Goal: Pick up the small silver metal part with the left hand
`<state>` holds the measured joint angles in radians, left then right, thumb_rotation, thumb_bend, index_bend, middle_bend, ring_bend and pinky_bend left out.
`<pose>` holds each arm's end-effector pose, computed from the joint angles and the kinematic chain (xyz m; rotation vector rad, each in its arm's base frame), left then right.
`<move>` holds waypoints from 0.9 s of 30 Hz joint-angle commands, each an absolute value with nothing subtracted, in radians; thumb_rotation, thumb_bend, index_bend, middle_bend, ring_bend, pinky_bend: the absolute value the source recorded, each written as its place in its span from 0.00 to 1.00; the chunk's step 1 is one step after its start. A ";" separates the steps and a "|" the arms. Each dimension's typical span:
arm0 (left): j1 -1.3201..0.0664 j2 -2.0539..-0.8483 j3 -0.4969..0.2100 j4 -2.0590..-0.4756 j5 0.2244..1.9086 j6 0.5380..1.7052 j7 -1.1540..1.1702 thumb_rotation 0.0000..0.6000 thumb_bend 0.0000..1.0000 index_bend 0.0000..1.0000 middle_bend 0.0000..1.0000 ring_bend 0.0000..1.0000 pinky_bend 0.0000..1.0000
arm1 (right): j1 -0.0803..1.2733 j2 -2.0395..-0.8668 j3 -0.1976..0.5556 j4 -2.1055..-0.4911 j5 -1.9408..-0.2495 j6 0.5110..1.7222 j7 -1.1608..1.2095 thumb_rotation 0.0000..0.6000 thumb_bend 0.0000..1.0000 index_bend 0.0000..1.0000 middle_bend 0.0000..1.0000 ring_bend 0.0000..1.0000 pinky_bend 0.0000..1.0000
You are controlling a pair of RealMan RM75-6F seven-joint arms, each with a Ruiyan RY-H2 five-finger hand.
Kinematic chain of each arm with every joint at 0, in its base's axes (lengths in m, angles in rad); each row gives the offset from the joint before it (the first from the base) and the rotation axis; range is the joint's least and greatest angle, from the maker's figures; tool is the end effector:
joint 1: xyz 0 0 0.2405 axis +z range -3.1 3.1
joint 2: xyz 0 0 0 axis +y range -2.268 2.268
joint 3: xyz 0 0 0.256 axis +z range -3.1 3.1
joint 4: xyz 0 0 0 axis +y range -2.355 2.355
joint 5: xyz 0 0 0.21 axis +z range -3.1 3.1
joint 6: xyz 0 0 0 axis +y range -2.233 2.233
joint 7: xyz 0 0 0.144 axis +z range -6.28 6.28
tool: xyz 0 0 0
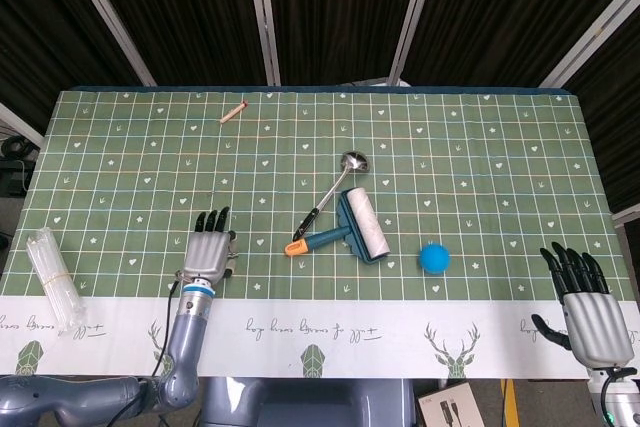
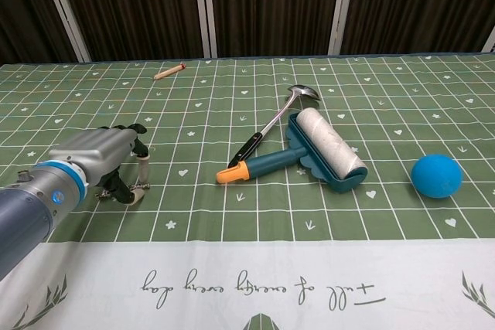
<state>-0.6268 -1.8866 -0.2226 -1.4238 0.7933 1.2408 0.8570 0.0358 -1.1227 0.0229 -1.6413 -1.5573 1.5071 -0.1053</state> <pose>-0.1587 0.2973 -0.0821 -1.6166 -1.0063 -0.6079 -0.3064 -0.1597 0.1514 1.4342 -0.8581 0.8431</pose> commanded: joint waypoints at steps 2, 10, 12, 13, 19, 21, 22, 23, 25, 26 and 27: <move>-0.629 -1.888 -0.222 -1.424 0.784 1.239 0.860 1.00 0.29 0.50 0.00 0.00 0.00 | 0.036 -1.123 0.023 -1.642 -1.559 1.508 -0.107 1.00 0.11 0.00 0.00 0.00 0.00; -0.633 -1.893 -0.217 -1.424 0.783 1.233 0.848 1.00 0.38 0.53 0.00 0.00 0.00 | 0.035 -1.121 0.022 -1.646 -1.559 1.508 -0.103 1.00 0.11 0.00 0.00 0.00 0.00; -0.633 -1.889 -0.217 -1.431 0.791 1.232 0.838 1.00 0.42 0.53 0.00 0.00 0.00 | 0.035 -1.121 0.021 -1.647 -1.559 1.507 -0.102 1.00 0.11 0.00 0.00 0.00 0.00; -0.634 -1.886 -0.218 -1.437 0.797 1.233 0.831 1.00 0.43 0.54 0.00 0.00 0.00 | 0.035 -1.121 0.020 -1.647 -1.560 1.507 -0.103 1.00 0.11 0.00 0.00 0.00 0.00; -0.635 -1.860 -0.229 -1.485 0.833 1.236 0.790 1.00 0.44 0.55 0.00 0.00 0.00 | 0.034 -1.122 0.021 -1.646 -1.559 1.507 -0.103 1.00 0.11 0.00 0.00 0.00 0.00; -0.634 -1.849 -0.236 -1.502 0.860 1.239 0.757 1.00 0.44 0.55 0.00 0.00 0.00 | 0.034 -1.121 0.021 -1.647 -1.558 1.507 -0.102 1.00 0.11 0.00 0.00 0.00 0.00; -0.632 -1.843 -0.239 -1.509 0.876 1.241 0.733 1.00 0.44 0.55 0.00 0.00 0.00 | 0.034 -1.121 0.021 -1.647 -1.558 1.507 -0.102 1.00 0.11 0.00 0.00 0.00 0.00; -0.630 -1.840 -0.241 -1.513 0.887 1.241 0.717 1.00 0.44 0.55 0.00 0.00 0.00 | 0.034 -1.121 0.021 -1.647 -1.558 1.508 -0.102 1.00 0.11 0.00 0.00 0.00 0.00; -0.624 -1.831 -0.248 -1.521 0.913 1.238 0.663 1.00 0.44 0.55 0.00 0.00 0.00 | 0.034 -1.121 0.021 -1.647 -1.558 1.508 -0.103 1.00 0.11 0.00 0.00 0.00 0.00; -0.619 -1.827 -0.256 -1.525 0.923 1.235 0.625 1.00 0.44 0.55 0.00 0.00 0.00 | 0.034 -1.121 0.021 -1.647 -1.558 1.508 -0.103 1.00 0.11 0.00 0.00 0.00 0.00; -0.614 -1.823 -0.265 -1.529 0.930 1.231 0.588 1.00 0.44 0.55 0.00 0.00 0.00 | 0.034 -1.121 0.021 -1.647 -1.558 1.507 -0.103 1.00 0.11 0.00 0.00 0.00 0.00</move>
